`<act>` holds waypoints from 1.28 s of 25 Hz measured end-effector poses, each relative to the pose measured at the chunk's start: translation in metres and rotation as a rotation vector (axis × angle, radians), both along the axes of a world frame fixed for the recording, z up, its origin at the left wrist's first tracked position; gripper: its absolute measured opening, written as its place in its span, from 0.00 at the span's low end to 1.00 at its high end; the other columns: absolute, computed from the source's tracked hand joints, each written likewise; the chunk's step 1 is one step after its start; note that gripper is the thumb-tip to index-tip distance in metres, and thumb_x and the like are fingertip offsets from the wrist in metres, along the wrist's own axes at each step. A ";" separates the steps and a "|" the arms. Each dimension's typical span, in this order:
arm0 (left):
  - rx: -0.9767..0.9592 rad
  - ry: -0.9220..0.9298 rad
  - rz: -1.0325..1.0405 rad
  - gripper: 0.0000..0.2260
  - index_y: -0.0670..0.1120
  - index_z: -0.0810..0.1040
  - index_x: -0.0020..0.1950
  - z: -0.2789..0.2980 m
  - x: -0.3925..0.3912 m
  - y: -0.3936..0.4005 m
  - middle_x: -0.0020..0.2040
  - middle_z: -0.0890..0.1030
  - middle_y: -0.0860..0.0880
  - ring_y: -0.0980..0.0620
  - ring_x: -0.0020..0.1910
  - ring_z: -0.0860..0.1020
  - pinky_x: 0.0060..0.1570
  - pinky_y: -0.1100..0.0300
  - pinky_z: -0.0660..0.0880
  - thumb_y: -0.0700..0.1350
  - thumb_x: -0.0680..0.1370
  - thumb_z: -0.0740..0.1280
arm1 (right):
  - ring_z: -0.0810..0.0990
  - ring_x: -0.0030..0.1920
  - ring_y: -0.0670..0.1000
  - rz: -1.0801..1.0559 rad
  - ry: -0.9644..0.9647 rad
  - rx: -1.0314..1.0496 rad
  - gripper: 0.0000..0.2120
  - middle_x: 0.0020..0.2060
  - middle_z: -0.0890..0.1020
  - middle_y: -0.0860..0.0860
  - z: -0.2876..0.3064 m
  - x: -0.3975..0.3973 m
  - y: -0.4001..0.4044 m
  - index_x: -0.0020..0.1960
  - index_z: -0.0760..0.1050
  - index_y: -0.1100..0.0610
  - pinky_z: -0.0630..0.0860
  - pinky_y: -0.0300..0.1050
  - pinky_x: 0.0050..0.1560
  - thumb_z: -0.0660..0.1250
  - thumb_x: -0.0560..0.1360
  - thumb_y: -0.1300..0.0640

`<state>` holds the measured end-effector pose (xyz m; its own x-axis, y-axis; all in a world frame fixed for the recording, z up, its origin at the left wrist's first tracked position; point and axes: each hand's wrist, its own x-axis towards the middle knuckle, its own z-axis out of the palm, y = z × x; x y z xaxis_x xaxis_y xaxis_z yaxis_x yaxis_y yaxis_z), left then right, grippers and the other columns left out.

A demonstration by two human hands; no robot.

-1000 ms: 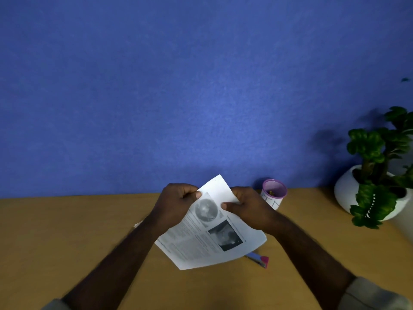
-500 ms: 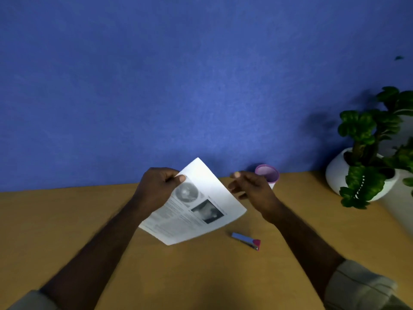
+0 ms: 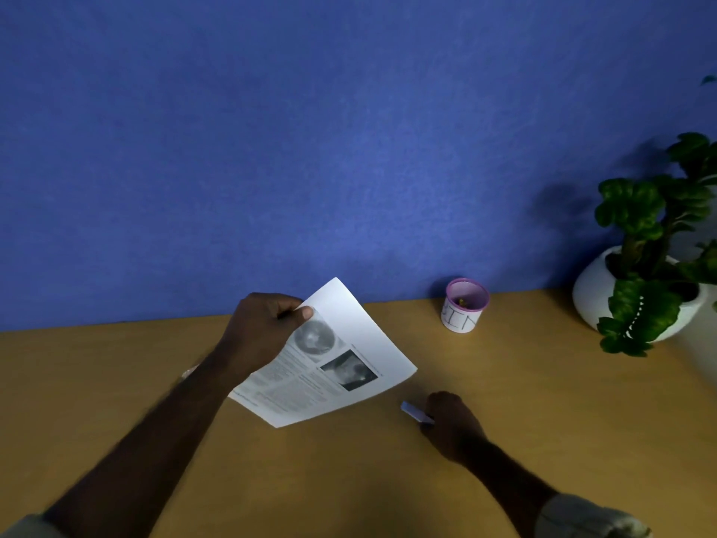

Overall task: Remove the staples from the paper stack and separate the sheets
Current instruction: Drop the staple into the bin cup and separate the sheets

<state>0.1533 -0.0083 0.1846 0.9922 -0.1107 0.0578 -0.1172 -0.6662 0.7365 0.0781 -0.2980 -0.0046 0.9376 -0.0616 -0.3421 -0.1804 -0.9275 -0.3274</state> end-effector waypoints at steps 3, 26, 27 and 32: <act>-0.012 0.012 -0.042 0.11 0.46 0.85 0.40 -0.004 0.000 -0.005 0.33 0.82 0.45 0.55 0.33 0.75 0.36 0.60 0.69 0.48 0.80 0.70 | 0.73 0.57 0.50 -0.054 -0.052 -0.006 0.14 0.58 0.73 0.50 0.000 -0.011 0.013 0.59 0.71 0.54 0.74 0.41 0.53 0.67 0.75 0.52; 0.107 -0.027 -0.188 0.12 0.44 0.83 0.38 0.007 -0.002 -0.005 0.27 0.76 0.52 0.59 0.27 0.70 0.34 0.61 0.68 0.46 0.80 0.70 | 0.80 0.41 0.58 -0.828 -0.181 0.790 0.19 0.37 0.82 0.57 0.008 -0.006 0.008 0.42 0.76 0.60 0.77 0.51 0.38 0.83 0.59 0.61; 0.115 -0.022 -0.183 0.12 0.48 0.82 0.36 0.008 -0.003 -0.004 0.26 0.76 0.56 0.60 0.27 0.71 0.33 0.63 0.67 0.46 0.80 0.70 | 0.80 0.40 0.58 -0.779 -0.198 0.759 0.19 0.36 0.82 0.57 0.003 -0.010 0.009 0.40 0.75 0.60 0.76 0.51 0.37 0.83 0.59 0.60; 0.111 0.004 -0.183 0.11 0.48 0.84 0.39 0.011 -0.006 -0.008 0.25 0.76 0.63 0.63 0.27 0.74 0.30 0.70 0.67 0.45 0.80 0.69 | 0.80 0.51 0.46 -0.201 -0.189 0.077 0.15 0.52 0.82 0.45 -0.012 -0.024 0.005 0.58 0.75 0.45 0.76 0.48 0.57 0.68 0.74 0.42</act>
<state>0.1475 -0.0167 0.1956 0.9553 -0.2941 0.0312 -0.2406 -0.7115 0.6602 0.0544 -0.2926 -0.0168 0.9567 -0.2337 -0.1736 -0.2877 -0.8502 -0.4408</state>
